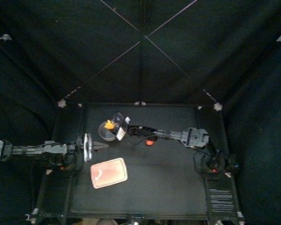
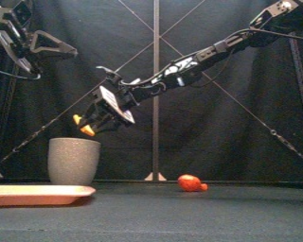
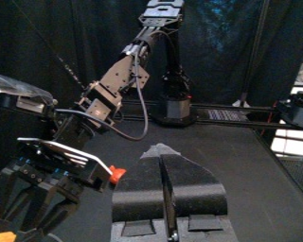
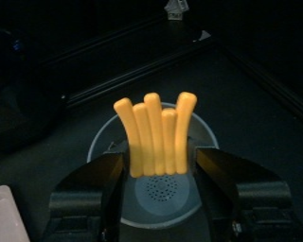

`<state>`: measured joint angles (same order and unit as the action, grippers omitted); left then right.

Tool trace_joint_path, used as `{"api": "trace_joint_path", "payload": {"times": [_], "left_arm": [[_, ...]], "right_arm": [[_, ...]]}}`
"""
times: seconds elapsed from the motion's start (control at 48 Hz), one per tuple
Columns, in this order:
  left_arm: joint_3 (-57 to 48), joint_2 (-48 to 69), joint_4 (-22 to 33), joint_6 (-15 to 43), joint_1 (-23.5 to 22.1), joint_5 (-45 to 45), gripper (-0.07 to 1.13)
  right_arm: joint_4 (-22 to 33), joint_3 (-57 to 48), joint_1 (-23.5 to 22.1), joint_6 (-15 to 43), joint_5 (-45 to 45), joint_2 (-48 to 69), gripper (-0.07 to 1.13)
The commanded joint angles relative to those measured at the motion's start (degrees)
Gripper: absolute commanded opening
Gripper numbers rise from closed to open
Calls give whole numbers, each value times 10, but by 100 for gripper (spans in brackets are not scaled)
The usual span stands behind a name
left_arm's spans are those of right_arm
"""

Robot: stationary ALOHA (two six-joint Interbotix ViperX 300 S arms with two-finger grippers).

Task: Pick the fries then place it in the grey bowl
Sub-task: Drop fries in the grey bowl and return to neutral

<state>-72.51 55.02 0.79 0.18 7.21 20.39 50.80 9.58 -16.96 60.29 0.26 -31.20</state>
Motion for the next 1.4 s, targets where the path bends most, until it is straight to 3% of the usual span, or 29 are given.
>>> {"api": "trace_joint_path", "payload": {"times": [0.021, 0.125, 0.188, 0.521, 1.062, 1.396], "left_arm": [[6, -2, 0, 2, 4, 6, -1], [6, -2, 0, 2, 4, 6, -1], [6, -2, 0, 2, 4, 6, -1], [-4, -2, 1, -2, 3, 6, -1], [-11, 5, -4, 1, -4, 6, -1], [-24, 5, -6, 1, -1, 3, -1]], "right_arm": [[-4, 19, 1, 0, -4, 11, 87], [-4, 22, 4, 0, -17, 7, 102], [0, 25, 5, -3, -33, 9, 106], [22, -36, 48, -3, -40, 68, 106], [25, -327, 157, 4, -9, 315, 105], [-48, -458, 192, 9, -55, 432, 105]]}}
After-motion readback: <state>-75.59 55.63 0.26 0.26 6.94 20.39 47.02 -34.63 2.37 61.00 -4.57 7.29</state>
